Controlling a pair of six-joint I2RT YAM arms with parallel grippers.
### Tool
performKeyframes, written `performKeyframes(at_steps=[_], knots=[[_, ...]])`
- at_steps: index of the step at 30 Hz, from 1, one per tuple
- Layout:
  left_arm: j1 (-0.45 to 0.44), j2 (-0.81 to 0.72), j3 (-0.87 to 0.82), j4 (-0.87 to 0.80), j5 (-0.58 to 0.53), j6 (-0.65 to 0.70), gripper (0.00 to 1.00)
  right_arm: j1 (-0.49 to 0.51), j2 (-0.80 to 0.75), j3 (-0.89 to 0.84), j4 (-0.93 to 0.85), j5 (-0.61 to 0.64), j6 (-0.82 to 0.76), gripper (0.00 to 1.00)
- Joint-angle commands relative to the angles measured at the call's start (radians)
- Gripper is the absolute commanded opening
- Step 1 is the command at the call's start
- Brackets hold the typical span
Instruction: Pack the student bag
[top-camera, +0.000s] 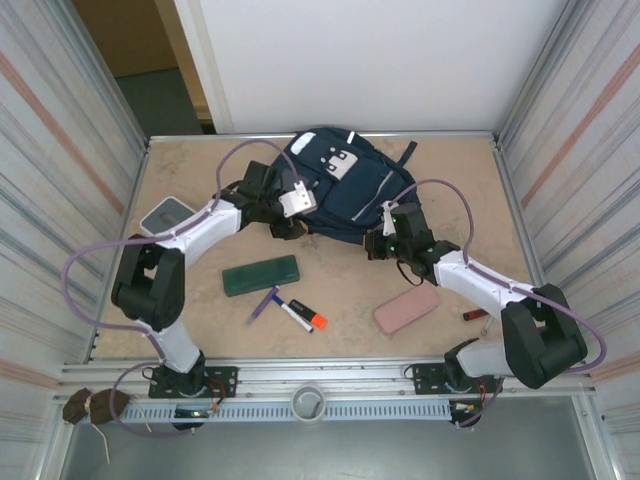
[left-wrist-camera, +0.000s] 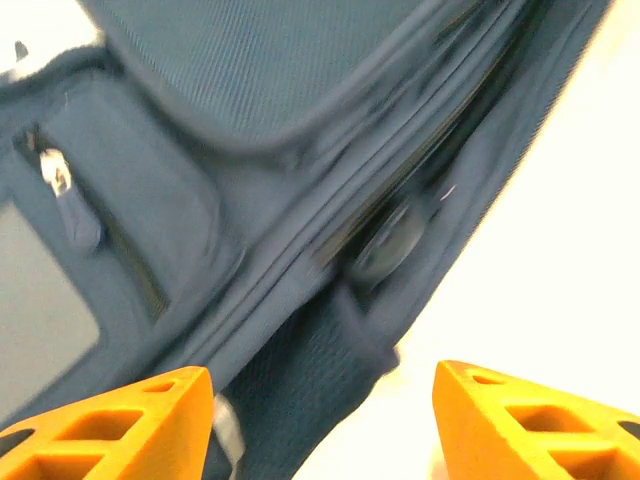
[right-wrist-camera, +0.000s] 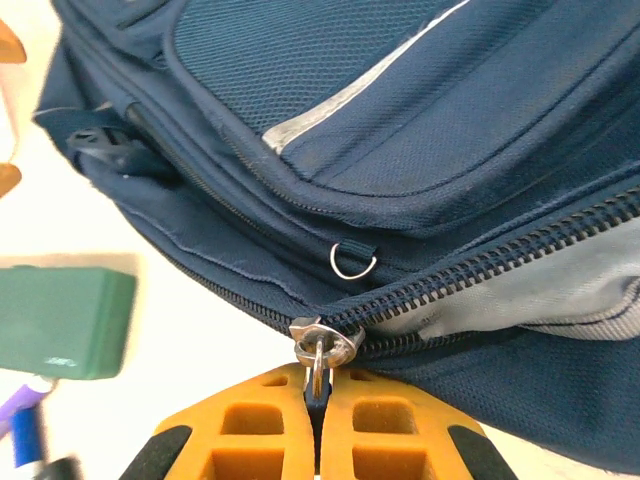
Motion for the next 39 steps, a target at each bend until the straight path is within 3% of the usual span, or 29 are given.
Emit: performKeyframes(at_steps=[1,7,11,17,20,28,35,39], knots=[[-0.069,-0.018,-0.023,0.072,0.007,0.025,0.63,0.015,-0.013,0.059,0.031,-0.09,0.06,0.0],[-0.161,0.06,0.044,0.105,-0.027,0.049,0.61,0.031,-0.021,0.087,0.047,-0.139,0.105,0.0],[-0.177,0.096,0.078,0.088,-0.001,0.055,0.52,0.033,-0.031,0.083,0.06,-0.162,0.133,0.0],[-0.127,0.087,0.053,0.109,0.02,0.055,0.12,-0.02,-0.058,0.078,-0.041,-0.161,0.101,0.0],[-0.078,0.053,0.026,0.121,0.055,0.052,0.0,-0.087,-0.074,0.096,-0.188,-0.122,0.022,0.0],[0.063,-0.021,-0.085,0.211,0.124,0.035,0.0,-0.251,0.017,0.172,-0.404,-0.033,-0.068,0.0],[0.096,-0.004,-0.113,0.224,0.077,0.023,0.01,-0.198,0.07,0.231,-0.361,-0.12,-0.051,0.0],[0.087,-0.013,-0.111,0.22,0.101,-0.006,0.19,-0.151,0.093,0.248,-0.33,-0.163,-0.029,0.0]])
